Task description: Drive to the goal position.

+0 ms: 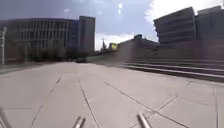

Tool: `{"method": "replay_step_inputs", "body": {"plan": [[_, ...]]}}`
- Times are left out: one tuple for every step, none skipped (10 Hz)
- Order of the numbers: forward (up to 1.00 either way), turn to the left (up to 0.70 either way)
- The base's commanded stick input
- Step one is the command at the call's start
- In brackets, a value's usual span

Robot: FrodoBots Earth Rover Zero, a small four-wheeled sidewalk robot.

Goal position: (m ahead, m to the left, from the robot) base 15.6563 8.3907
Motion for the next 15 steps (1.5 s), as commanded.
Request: {"method": "replay_step_inputs", "body": {"plan": [[0.7,0.0],[0.7,0.0],[0.7,0.0],[0.7,0.0],[0.7,0.23],[0.7,0.27],[0.7,0.27],[0.7,0.27],[0.7,0.27],[0.7,0.27],[0.7,0.27],[0.7,0.27],[0.7,0.27],[0.7,0.27],[0.7,0.27]]}}
